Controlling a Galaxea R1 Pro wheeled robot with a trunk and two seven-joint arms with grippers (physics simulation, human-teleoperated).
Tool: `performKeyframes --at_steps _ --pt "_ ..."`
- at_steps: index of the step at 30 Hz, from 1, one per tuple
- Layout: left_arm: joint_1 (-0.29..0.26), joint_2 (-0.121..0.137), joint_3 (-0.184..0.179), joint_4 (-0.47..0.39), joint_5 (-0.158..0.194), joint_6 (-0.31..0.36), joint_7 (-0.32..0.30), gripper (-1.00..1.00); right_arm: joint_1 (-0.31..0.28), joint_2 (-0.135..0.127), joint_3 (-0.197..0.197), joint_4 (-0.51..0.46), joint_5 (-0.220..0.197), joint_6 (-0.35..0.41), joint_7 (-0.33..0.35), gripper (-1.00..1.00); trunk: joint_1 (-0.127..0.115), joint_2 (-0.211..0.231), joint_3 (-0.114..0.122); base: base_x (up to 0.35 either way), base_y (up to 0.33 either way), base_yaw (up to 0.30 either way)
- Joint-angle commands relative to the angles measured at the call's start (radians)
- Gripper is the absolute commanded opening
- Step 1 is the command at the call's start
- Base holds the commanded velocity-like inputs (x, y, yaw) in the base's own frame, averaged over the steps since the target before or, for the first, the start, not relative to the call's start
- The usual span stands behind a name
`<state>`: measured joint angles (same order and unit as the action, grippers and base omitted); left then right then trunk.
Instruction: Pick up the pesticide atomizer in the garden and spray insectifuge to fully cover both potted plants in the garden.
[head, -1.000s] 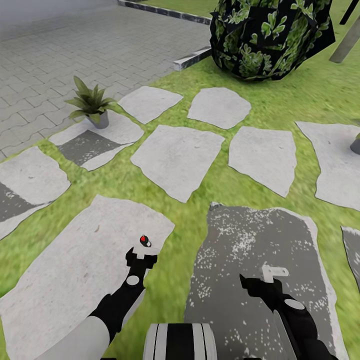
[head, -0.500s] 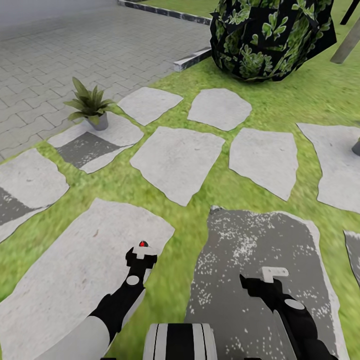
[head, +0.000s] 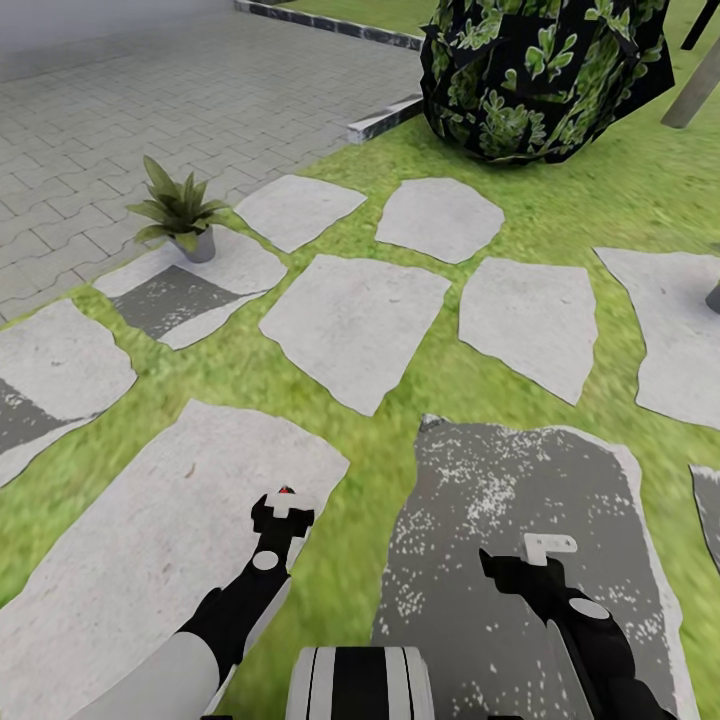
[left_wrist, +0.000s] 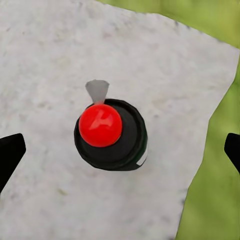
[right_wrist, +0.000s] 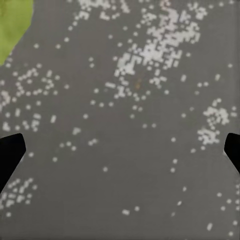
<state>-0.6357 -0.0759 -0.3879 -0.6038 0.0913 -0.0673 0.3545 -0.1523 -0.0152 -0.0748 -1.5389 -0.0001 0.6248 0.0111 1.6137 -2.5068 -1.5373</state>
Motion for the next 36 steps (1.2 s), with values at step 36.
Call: performKeyframes --at_steps 36 --pt "-0.001 0.001 -0.008 0.001 0.009 -0.005 0.008 1.0 0.0 0.0 0.0 -0.001 0.0 0.006 0.0 1.0 0.003 -0.002 -0.024 0.0 0.0 0.0"
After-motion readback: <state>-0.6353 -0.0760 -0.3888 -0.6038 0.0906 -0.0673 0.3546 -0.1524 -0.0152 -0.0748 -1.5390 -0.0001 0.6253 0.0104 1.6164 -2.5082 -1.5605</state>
